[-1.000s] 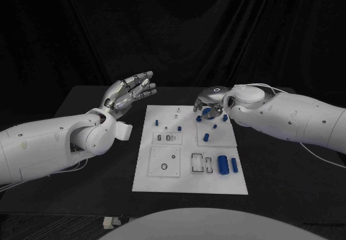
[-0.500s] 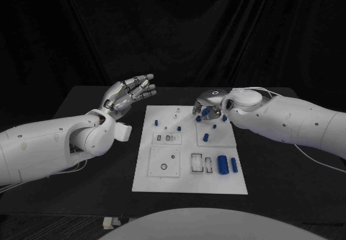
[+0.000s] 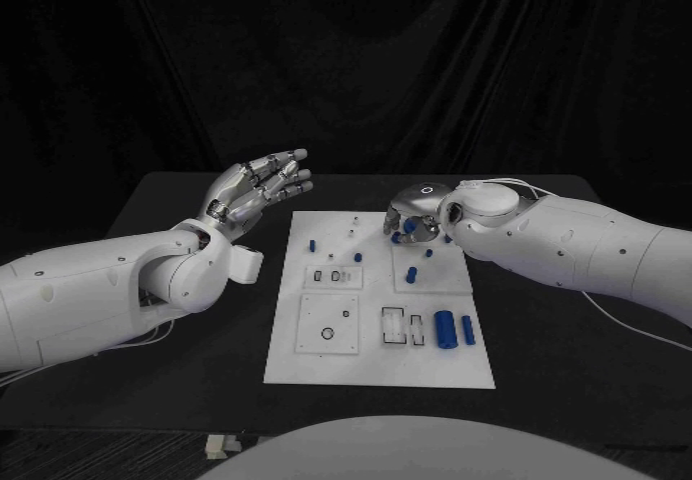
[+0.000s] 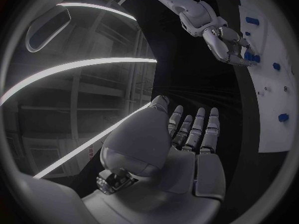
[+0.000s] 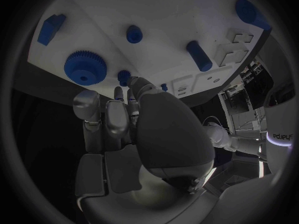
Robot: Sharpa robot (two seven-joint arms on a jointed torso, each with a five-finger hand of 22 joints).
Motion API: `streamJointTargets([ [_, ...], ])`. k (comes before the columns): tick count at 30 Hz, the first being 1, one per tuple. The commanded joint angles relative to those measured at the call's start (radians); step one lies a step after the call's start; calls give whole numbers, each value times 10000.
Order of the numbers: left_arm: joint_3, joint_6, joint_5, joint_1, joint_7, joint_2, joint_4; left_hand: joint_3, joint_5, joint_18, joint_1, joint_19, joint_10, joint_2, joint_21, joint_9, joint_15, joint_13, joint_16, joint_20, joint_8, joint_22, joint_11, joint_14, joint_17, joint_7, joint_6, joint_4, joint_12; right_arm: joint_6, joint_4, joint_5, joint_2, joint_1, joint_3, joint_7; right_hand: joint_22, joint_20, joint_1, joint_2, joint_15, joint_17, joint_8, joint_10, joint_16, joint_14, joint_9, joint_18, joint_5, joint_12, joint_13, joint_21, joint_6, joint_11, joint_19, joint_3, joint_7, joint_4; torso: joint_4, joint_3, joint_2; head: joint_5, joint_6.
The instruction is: Assemble the parts on the task board
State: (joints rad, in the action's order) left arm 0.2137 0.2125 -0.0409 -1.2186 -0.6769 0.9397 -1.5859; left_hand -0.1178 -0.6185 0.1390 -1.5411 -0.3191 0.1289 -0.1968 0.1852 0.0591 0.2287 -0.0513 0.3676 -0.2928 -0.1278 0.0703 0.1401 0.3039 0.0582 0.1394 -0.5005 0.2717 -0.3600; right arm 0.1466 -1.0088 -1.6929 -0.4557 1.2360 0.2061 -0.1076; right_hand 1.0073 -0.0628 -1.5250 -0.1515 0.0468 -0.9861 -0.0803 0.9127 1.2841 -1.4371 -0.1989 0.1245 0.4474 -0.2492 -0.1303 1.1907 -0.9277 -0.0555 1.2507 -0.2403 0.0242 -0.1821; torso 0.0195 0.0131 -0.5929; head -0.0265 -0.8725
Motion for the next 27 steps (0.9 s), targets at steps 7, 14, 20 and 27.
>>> streamJointTargets([
  [7, -11, -225, -18, 35, -650, -26, 2, 76, -42, -181, -118, -35, 20, -13, 0, 8, 23, -6, 24, 18, -61, -13, -26, -56, -9, -17, -45, 23, -71, 208, 195, -81, 66, -140, -6, -157, 240, 43, 44, -55, 50, -133, -182, 312, 106, 56, -290, 16, 267, -554, -293, 110, -361, 68, 4, -315, 92, 131, -7, 2, 1, -23, -2],
  [14, -11, -262, -18, 51, -612, -38, 21, 84, -44, -182, -121, -31, 17, -15, -3, 7, 25, -4, 23, 18, -62, -15, -20, -59, -9, -16, -43, 23, -63, 385, 225, -81, 58, -173, -6, -256, 394, 64, 30, -12, 73, -202, -291, 381, 149, 31, -469, -5, 421, -851, -477, 190, -416, 95, 57, -469, 211, 255, -4, 3, 1, -16, -2],
  [20, -11, -279, -18, 61, -585, -25, 27, 85, -44, -182, -122, -31, 16, -16, -3, 6, 26, -4, 22, 18, -62, -16, -19, -60, -9, -15, -43, 23, -62, 613, 210, -81, 30, -179, -6, -417, 566, 87, 30, 33, 99, -280, -388, 474, 195, -16, -646, -31, 408, -1126, -644, 286, -433, 125, 138, -573, 440, 366, -3, 1, -2, -35, -2],
  [27, -10, -299, -18, 69, -560, -19, 46, 96, -49, -183, -129, -33, 18, -18, -3, 7, 28, -5, 21, 18, -68, -17, -15, -63, -9, -10, -55, 21, -71, 995, 103, -81, -34, -178, -6, -648, 941, 124, -31, 167, 141, -405, -743, 840, 260, -109, -1032, -100, 191, -1551, -874, 511, -800, 177, 339, -674, 598, 570, -2, 0, -4, -69, -2],
])
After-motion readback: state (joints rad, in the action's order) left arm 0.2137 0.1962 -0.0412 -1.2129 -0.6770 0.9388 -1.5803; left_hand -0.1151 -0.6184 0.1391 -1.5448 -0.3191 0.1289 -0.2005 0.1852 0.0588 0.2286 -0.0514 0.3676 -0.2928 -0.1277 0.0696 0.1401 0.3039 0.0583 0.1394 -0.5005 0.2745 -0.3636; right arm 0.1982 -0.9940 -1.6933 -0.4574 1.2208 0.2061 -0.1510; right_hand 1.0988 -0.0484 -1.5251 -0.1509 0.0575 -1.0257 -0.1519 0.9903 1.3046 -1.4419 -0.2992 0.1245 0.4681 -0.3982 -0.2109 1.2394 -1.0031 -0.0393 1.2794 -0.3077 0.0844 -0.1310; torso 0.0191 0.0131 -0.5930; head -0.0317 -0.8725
